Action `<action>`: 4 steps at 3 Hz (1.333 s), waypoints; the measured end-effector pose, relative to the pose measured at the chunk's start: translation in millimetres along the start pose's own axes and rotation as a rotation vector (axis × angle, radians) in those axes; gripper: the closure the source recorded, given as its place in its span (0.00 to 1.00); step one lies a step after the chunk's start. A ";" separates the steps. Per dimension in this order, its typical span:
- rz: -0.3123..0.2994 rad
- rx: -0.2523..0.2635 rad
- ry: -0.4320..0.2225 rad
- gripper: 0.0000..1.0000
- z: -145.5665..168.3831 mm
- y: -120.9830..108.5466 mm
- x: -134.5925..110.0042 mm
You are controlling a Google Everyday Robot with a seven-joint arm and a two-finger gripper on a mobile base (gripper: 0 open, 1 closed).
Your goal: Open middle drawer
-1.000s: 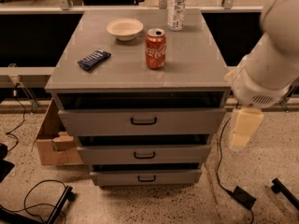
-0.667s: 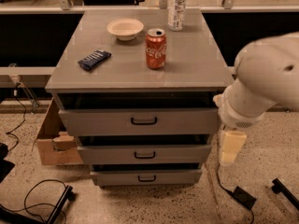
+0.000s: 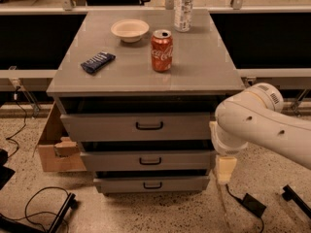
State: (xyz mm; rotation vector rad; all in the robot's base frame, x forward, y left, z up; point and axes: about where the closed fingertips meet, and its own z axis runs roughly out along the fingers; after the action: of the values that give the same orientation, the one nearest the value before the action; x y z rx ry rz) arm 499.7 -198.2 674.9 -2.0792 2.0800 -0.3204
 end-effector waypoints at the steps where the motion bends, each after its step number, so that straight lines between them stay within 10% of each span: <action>1: 0.000 0.000 0.000 0.00 -0.1 0.1 -0.1; 4: -0.058 -0.132 -0.118 0.00 111.2 31.7 -68.0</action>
Offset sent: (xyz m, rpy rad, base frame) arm -0.0072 0.0545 -0.0785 -0.0291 0.1299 0.1082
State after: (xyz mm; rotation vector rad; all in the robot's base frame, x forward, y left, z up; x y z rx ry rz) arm 500.5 -132.9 557.7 -2.1780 2.0257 -0.0676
